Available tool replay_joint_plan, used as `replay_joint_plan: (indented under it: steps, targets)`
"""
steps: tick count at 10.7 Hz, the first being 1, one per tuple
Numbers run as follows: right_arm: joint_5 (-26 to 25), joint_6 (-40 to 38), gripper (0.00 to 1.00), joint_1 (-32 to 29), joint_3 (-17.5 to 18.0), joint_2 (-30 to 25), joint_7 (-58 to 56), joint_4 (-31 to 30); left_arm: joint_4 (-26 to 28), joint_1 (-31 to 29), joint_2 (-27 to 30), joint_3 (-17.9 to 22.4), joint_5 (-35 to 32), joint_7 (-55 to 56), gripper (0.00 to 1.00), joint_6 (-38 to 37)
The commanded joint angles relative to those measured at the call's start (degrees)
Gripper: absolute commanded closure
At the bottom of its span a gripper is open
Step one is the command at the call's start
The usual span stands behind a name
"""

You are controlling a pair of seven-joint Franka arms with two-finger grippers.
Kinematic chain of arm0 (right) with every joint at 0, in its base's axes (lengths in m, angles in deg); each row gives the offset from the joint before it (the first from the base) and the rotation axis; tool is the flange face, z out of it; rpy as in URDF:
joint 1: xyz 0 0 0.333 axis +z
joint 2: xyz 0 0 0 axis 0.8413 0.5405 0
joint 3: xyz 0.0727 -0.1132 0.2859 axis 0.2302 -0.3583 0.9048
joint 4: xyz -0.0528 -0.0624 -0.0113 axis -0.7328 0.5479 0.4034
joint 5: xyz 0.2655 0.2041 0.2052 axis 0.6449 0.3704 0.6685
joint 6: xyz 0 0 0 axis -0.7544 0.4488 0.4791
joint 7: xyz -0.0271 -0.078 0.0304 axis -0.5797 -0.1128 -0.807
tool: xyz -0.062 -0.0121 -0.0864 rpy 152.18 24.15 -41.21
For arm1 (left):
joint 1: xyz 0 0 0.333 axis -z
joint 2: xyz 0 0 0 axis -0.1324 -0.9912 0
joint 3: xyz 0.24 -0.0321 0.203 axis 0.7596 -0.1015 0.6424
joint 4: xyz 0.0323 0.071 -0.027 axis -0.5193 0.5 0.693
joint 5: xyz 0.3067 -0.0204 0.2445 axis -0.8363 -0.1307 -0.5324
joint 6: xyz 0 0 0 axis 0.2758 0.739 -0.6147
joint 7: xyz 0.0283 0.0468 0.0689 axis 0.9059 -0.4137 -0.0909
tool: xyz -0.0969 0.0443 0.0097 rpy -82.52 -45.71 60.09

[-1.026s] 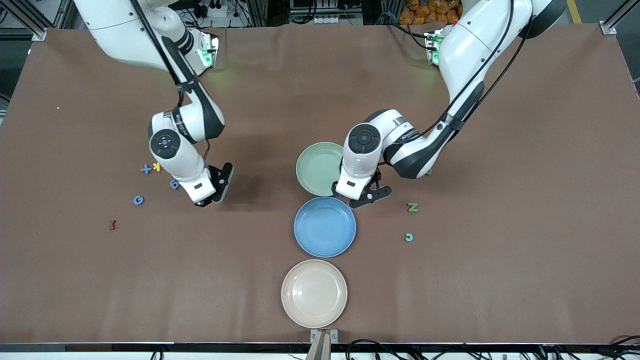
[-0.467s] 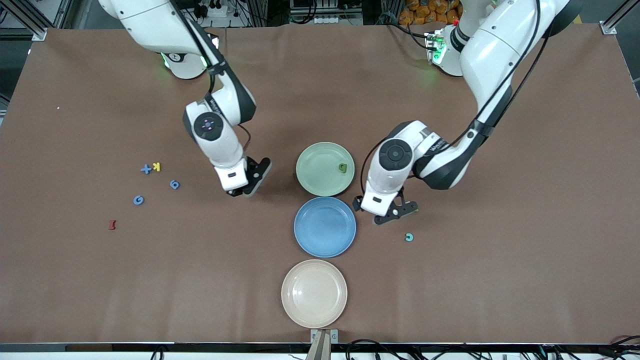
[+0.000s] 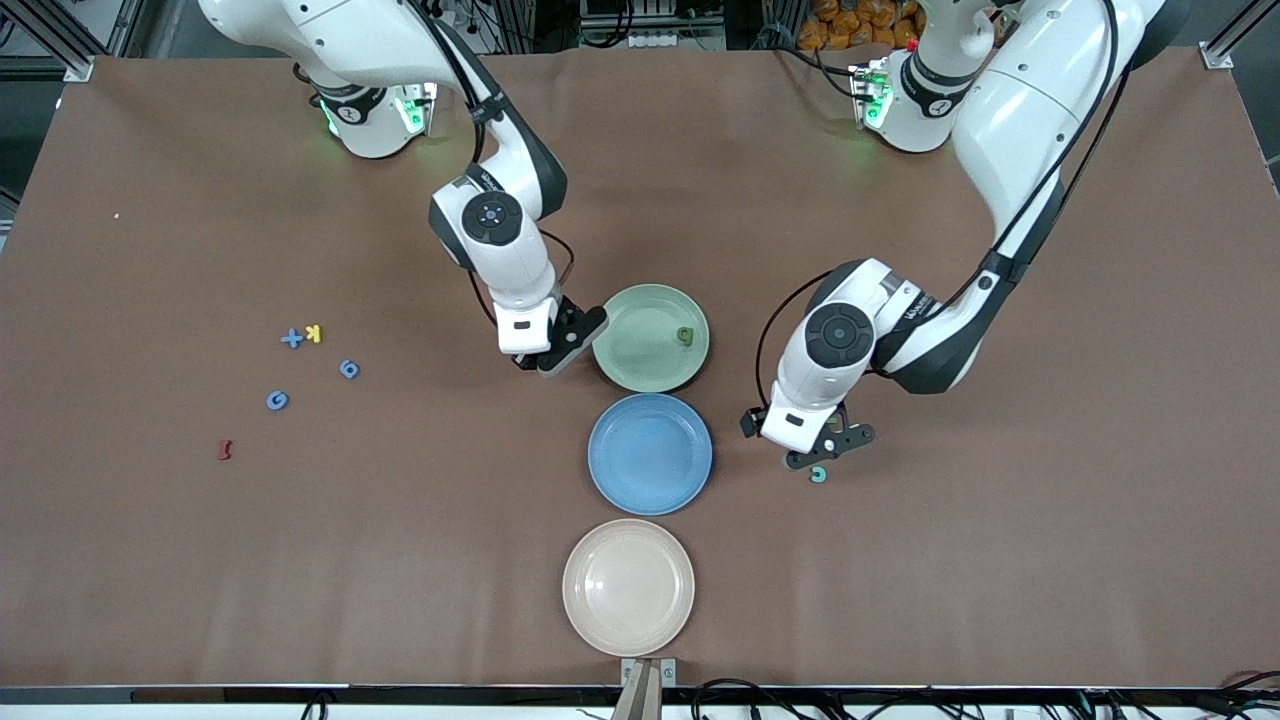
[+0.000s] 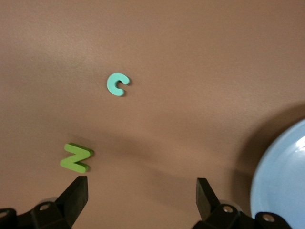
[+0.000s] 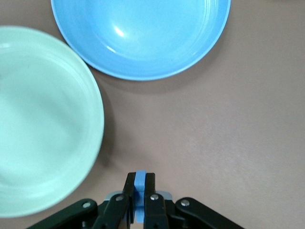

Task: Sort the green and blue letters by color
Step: 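Lower the blue i into the blue plate and open the right gripper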

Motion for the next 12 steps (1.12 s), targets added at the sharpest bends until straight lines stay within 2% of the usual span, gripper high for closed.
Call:
replay_joint_plan:
  steps: [1, 3, 6, 12]
  targets:
    - [0.43, -1.97, 1.00, 2.22, 0.23, 3.97, 12.81, 6.25, 1.17, -1.45, 1.02, -0.01, 0.23, -2.87, 0.00, -0.41]
    - [0.43, -8.36, 1.00, 2.76, 0.23, 5.90, 18.45, 12.30, 1.17, -1.80, 0.84, -0.01, 0.23, -3.66, 0.00, -0.41]
    - [1.12, -22.42, 1.00, 1.97, 0.23, 10.99, 19.97, 26.17, 1.09, -2.16, 0.75, -0.02, 0.40, -3.75, 0.00, -0.41]
    - [1.66, -22.81, 1.00, 0.13, 0.14, 19.51, 20.94, 37.62, 1.00, -2.07, 0.58, -0.01, 0.58, -4.80, 0.00, -0.41]
